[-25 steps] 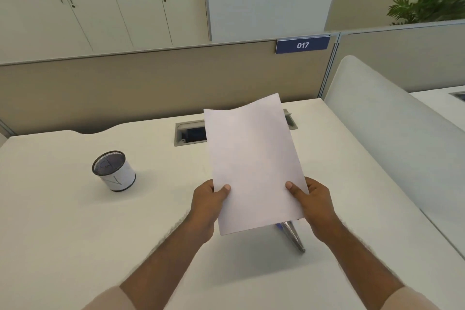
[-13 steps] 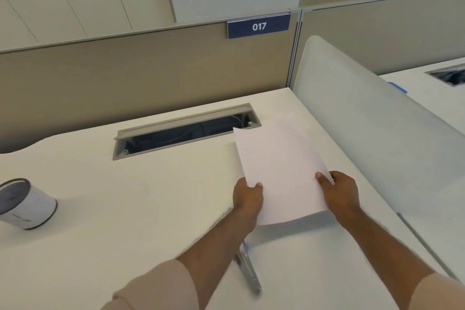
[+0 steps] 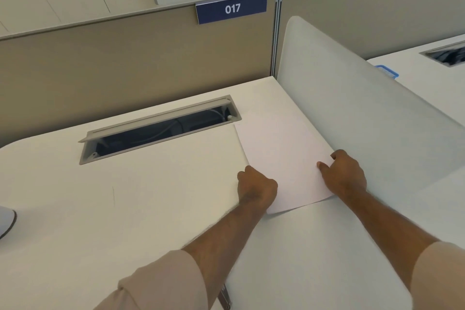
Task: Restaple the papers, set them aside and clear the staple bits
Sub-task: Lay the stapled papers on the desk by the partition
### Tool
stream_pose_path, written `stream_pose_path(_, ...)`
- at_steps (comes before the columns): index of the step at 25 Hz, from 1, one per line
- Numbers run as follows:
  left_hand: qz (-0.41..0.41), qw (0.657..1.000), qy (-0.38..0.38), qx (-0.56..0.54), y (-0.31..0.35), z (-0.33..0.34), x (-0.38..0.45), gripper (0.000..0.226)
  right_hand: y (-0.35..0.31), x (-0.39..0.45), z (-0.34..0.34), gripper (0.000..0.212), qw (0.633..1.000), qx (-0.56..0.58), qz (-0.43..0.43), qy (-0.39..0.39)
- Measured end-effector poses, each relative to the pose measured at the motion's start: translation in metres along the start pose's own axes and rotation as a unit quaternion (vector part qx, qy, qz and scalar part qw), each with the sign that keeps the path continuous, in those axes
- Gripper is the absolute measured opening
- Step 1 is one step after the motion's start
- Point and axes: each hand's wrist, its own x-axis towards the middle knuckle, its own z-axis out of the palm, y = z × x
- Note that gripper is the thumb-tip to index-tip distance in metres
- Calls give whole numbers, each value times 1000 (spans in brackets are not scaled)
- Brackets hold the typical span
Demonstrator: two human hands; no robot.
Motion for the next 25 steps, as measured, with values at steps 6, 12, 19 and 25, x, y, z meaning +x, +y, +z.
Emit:
stream_pose_path(6,43,990,0,136,-2,4,0,48,-5,8,-2,42,999,-53,2,2)
stream_pose_path(12,87,976,-1,198,-8,-1,2,59,-12,11,-5,41,993,-116,-25,3)
stream_pose_path(19,123,970,-5,210,-21,-12,10,59,-10,2,-3,51,983,-177,-47,32)
stream_pose_path(25,197,945,212,153,-43,-42,-2,77,-27,-25,4,48,961,-202,-152,111)
